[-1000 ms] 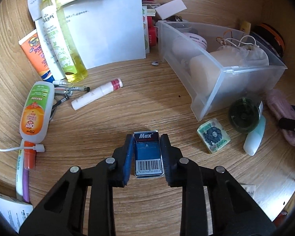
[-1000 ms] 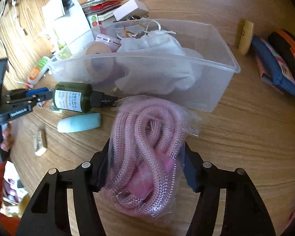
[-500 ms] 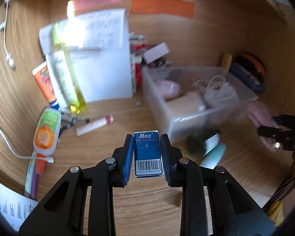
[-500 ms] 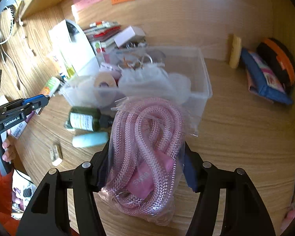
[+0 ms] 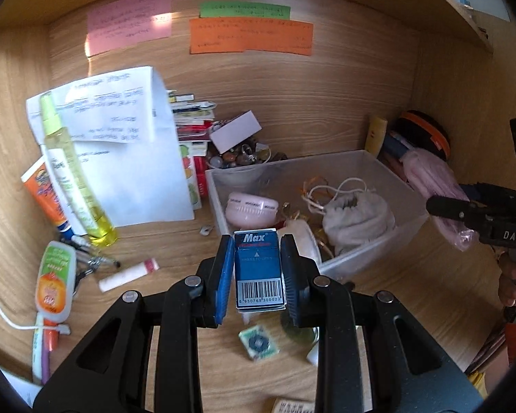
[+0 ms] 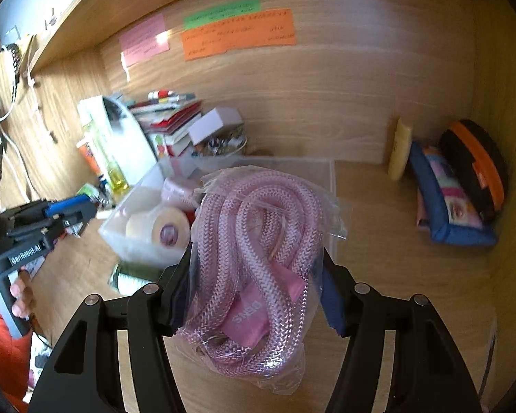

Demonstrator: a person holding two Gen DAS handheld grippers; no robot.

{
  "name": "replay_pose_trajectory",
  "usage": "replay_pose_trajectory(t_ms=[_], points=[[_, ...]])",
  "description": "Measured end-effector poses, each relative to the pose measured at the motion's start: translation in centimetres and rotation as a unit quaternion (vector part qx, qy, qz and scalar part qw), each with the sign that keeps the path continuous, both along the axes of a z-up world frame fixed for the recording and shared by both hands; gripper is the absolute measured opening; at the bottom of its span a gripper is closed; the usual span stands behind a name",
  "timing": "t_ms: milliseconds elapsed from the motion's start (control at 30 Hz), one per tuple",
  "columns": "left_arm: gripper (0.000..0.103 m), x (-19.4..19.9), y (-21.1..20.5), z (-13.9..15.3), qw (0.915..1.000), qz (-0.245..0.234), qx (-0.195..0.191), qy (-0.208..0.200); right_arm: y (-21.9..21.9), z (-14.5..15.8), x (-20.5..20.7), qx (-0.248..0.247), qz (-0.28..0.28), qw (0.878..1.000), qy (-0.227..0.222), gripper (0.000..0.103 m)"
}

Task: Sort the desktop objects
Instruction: 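Lower pink cord bundle into clear box with right gripper while left drops Max box there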

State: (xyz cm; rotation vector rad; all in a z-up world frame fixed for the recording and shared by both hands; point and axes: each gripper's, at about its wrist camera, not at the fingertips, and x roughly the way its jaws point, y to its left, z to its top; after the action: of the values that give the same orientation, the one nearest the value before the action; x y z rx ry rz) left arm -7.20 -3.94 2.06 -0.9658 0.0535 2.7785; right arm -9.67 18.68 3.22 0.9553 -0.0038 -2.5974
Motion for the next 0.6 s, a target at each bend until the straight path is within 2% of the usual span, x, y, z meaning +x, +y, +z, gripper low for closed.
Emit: replay_pose_trajectory(t_ms=[167, 433, 600], points=[[0.027, -2.0, 0.5, -0.5, 0.9999, -0.007, 0.006, -0.012, -0.3, 0.2, -2.0, 0.013, -0.002, 1.000, 0.012, 0.059], [0.027, -4.6, 0.9, -1.0, 0.9997, -0.005, 0.005, -0.025, -1.4, -1.9, -5.6, 0.025, 0.011, 0.999, -0.015, 0.059], [0.027, -6.7, 1.3, -1.5, 0.9993, -0.004, 0.003, -0.036, -2.4, -2.0, -6.3, 0.041, 0.022, 0.999, -0.005, 0.059]])
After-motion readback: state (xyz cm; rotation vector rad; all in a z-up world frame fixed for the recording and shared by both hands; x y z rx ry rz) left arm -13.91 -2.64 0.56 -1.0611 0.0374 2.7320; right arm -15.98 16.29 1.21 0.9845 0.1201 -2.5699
